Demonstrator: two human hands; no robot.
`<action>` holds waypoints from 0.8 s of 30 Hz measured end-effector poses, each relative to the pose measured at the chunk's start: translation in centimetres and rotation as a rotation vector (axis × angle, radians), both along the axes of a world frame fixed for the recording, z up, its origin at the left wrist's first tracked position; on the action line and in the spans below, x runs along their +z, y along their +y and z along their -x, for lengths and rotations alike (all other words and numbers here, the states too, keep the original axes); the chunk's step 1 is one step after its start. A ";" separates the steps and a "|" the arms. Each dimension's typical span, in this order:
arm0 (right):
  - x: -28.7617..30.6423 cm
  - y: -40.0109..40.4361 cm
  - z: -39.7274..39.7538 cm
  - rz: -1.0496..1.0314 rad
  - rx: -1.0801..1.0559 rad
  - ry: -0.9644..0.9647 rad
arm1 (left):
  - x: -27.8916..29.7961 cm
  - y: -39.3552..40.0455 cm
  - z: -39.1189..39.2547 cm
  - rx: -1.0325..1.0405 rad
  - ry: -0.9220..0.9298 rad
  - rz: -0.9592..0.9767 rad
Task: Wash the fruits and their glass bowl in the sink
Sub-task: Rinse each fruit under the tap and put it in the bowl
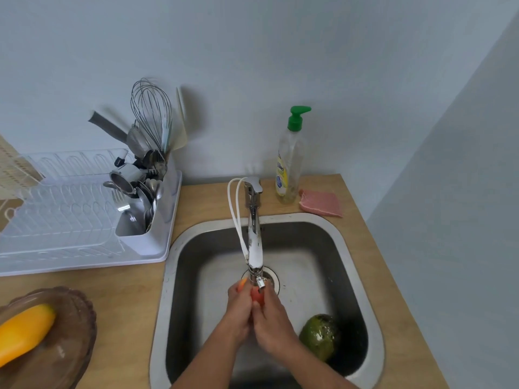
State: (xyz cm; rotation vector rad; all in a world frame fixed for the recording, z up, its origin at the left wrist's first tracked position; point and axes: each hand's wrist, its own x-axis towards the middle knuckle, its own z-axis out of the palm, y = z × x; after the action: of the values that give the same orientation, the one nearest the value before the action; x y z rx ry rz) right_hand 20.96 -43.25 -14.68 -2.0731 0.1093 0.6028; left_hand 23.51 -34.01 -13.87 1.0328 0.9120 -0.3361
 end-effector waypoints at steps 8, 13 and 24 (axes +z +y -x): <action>1.5 0.7 -6.3 -0.103 -0.217 0.124 | -0.1 -2.7 2.1 0.023 -0.047 -0.041; 2.6 0.4 -7.4 -0.446 -0.537 0.396 | 0.5 -2.0 2.6 0.223 -0.135 0.053; 1.2 -0.4 -2.5 -0.237 -0.260 0.214 | -0.7 0.5 2.8 -0.293 -0.308 -0.365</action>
State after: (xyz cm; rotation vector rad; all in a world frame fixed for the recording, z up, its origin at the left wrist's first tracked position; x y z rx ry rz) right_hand 23.43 -43.69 -13.52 -1.7272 0.4055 0.6413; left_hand 20.67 -33.51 -14.58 1.5153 0.5518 -0.2478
